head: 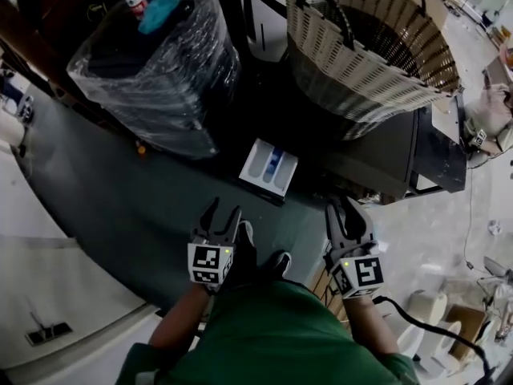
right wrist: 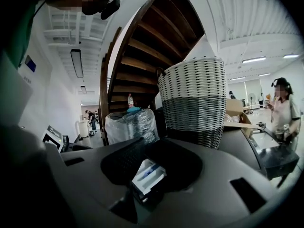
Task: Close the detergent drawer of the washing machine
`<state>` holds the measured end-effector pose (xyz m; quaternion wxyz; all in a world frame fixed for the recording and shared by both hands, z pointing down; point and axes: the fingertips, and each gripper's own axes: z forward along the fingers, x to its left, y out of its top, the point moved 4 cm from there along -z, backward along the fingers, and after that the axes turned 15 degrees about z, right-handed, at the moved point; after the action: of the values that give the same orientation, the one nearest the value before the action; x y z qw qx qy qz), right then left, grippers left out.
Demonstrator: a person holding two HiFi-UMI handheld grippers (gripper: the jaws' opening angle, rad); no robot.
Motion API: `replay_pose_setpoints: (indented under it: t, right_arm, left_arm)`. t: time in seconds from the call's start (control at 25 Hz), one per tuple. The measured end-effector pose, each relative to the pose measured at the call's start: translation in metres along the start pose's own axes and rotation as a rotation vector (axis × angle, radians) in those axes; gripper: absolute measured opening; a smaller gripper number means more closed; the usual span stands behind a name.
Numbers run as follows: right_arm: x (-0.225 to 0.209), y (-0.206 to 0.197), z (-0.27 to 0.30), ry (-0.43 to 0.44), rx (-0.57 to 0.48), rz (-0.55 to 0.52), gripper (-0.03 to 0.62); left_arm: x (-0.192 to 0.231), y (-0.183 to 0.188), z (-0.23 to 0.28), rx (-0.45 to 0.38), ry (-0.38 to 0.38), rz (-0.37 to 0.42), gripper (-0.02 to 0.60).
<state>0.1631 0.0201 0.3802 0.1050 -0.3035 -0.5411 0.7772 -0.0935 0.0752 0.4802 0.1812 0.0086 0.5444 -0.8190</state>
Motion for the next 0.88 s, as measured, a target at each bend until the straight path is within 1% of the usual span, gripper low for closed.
replay_pose_setpoints:
  t: [0.08, 0.2, 0.36, 0.48, 0.64, 0.76, 0.88]
  right_arm:
    - [-0.001, 0.002, 0.016, -0.035, 0.002, -0.005, 0.126]
    - [0.004, 0.004, 0.040, -0.082, 0.007, -0.020, 0.124]
    - [0.016, 0.010, 0.075, -0.133, 0.016, -0.043, 0.124]
    - [0.022, 0.007, 0.095, -0.164, 0.028, -0.051, 0.124]
    - [0.022, 0.003, 0.114, -0.190, 0.037, -0.030, 0.124]
    - [0.015, -0.002, 0.118, -0.193, 0.049, -0.023, 0.123]
    - [0.007, -0.006, 0.123, -0.176, 0.059, -0.006, 0.121]
  left_arm:
    - [0.007, -0.015, 0.018, 0.019, -0.023, 0.030, 0.212]
    - [0.005, -0.037, 0.039, 0.057, -0.112, 0.044, 0.212]
    - [0.004, -0.054, 0.063, 0.069, -0.238, 0.074, 0.212]
    - [0.009, -0.064, 0.077, 0.062, -0.296, 0.087, 0.213]
    - [0.019, -0.080, 0.092, 0.098, -0.327, 0.080, 0.213]
    - [0.021, -0.084, 0.097, 0.105, -0.327, 0.079, 0.213]
    - [0.022, -0.087, 0.105, 0.111, -0.314, 0.096, 0.213]
